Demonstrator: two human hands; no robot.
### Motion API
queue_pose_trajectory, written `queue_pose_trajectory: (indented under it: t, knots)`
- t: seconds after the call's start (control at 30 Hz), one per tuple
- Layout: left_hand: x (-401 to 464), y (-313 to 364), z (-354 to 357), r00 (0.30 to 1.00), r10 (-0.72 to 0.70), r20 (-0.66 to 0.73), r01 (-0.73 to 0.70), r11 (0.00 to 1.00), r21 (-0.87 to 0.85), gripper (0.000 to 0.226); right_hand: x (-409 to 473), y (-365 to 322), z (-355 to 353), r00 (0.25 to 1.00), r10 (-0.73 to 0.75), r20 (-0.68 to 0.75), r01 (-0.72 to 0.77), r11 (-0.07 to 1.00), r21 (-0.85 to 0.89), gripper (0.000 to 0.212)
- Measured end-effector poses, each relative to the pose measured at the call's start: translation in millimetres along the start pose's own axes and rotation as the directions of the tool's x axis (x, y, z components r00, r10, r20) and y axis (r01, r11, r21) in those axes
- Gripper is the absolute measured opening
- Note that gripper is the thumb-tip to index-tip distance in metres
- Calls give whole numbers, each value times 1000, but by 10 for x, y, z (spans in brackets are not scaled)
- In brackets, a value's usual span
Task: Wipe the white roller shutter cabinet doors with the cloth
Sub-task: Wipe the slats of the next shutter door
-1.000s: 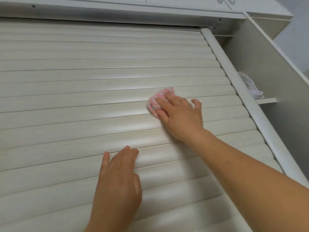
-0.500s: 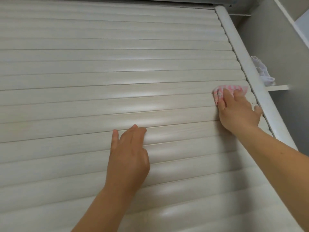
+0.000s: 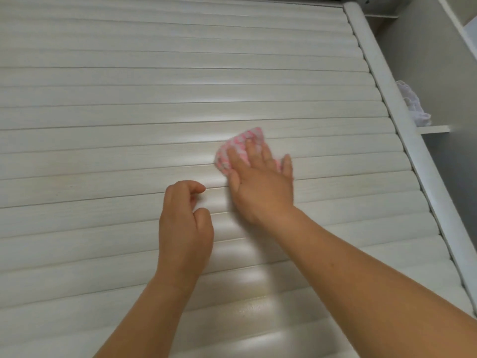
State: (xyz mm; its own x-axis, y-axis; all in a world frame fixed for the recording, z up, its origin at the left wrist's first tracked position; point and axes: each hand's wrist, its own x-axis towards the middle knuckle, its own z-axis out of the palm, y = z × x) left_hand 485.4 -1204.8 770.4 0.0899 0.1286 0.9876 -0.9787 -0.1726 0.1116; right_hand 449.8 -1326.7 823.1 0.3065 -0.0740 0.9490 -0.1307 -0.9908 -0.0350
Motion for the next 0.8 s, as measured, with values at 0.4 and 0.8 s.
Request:
queue_pose_trajectory:
  t: [0.4,0.8]
  knots:
    - [-171,-89,-2,980,157,121,-189,922,337,50,-615,516,65,998,-59,34,64,986,-156,70]
    - [-262,137,460,959,121,258,-252,784,568,52,-641,1417,-123,913,403,-62,-408,901,-146,49]
